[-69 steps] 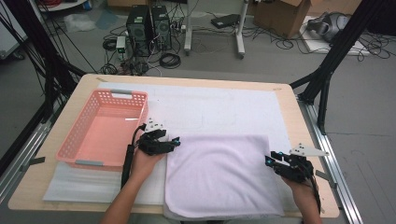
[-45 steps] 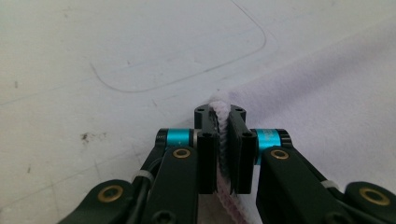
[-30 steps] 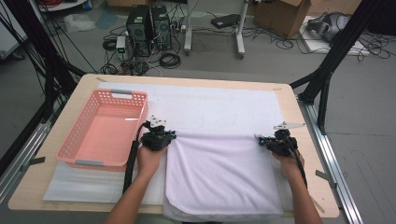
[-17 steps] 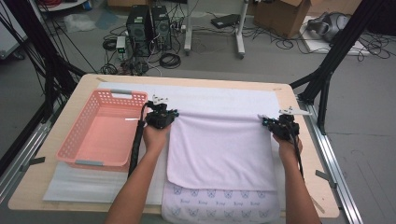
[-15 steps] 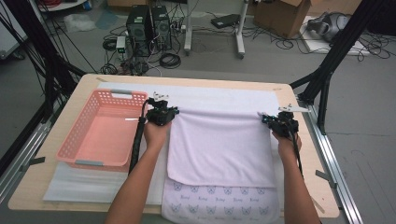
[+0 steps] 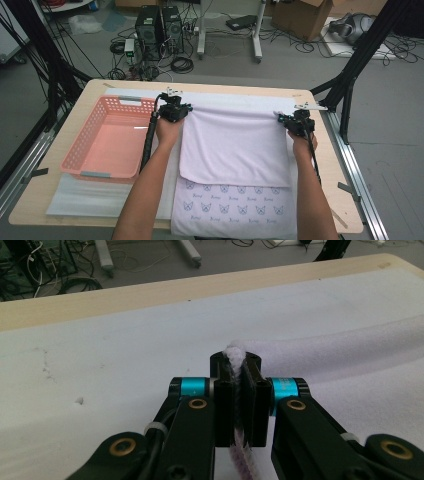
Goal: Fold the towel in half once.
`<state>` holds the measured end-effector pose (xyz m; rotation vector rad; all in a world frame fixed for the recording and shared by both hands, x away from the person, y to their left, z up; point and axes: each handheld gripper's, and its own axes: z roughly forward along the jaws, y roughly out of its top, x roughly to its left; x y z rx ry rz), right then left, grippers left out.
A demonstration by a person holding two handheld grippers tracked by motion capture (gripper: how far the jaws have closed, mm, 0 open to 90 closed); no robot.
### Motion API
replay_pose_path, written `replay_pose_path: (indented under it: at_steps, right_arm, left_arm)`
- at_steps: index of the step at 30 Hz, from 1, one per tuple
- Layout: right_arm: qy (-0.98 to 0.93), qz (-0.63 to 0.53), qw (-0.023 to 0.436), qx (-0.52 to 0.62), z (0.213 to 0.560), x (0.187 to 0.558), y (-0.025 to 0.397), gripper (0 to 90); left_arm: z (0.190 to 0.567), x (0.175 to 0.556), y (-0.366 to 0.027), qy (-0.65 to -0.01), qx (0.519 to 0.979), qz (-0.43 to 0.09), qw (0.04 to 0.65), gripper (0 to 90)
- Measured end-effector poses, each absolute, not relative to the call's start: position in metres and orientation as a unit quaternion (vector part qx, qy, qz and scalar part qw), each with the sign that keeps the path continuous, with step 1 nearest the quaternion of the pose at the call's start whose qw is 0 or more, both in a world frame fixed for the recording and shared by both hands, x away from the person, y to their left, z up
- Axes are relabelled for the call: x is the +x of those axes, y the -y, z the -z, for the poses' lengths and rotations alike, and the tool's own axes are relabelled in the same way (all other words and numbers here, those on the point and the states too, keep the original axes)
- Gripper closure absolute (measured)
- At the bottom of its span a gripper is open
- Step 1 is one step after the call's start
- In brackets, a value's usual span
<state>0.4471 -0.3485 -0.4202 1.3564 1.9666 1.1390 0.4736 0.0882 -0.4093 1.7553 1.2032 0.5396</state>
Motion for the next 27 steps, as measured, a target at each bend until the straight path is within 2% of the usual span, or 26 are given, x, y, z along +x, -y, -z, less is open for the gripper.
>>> replay_pose_path:
  at_steps: [4, 6, 7, 8, 11, 16, 25, 27]
  right_arm:
    - [-0.723, -0.411, 0.246, 0.498, 0.422, 0.451, 0.345, 85.0]
    - [-0.722, -0.409, 0.244, 0.501, 0.424, 0.451, 0.343, 78.5]
    - [-0.721, -0.412, 0.24, 0.503, 0.424, 0.451, 0.342, 71.3]
    - [-0.721, -0.412, 0.236, 0.505, 0.424, 0.451, 0.342, 67.1]
    - [-0.721, -0.413, 0.231, 0.507, 0.422, 0.449, 0.342, 59.5]
    - [-0.721, -0.415, 0.23, 0.505, 0.414, 0.442, 0.342, 54.8]
    - [-0.725, -0.414, 0.22, 0.504, 0.415, 0.413, 0.349, 56.1]
    - [-0.733, -0.405, 0.2, 0.509, 0.414, 0.408, 0.35, 54.2]
  left_arm:
    - [0.414, 0.474, -0.089, -0.493, 0.713, -0.207, 0.453, 82.9]
    - [0.416, 0.474, -0.089, -0.509, 0.703, -0.188, 0.46, 66.1]
    - [0.417, 0.474, -0.089, -0.512, 0.703, -0.18, 0.461, 58.8]
    - [0.416, 0.472, -0.088, -0.511, 0.704, -0.177, 0.46, 54.2]
    - [0.414, 0.466, -0.087, -0.503, 0.708, -0.173, 0.464, 49.4]
    - [0.411, 0.454, -0.086, -0.491, 0.719, -0.169, 0.463, 46.6]
    - [0.406, 0.424, -0.077, -0.458, 0.74, -0.171, 0.462, 47.3]
    - [0.407, 0.415, -0.076, -0.454, 0.735, -0.185, 0.469, 48.6]
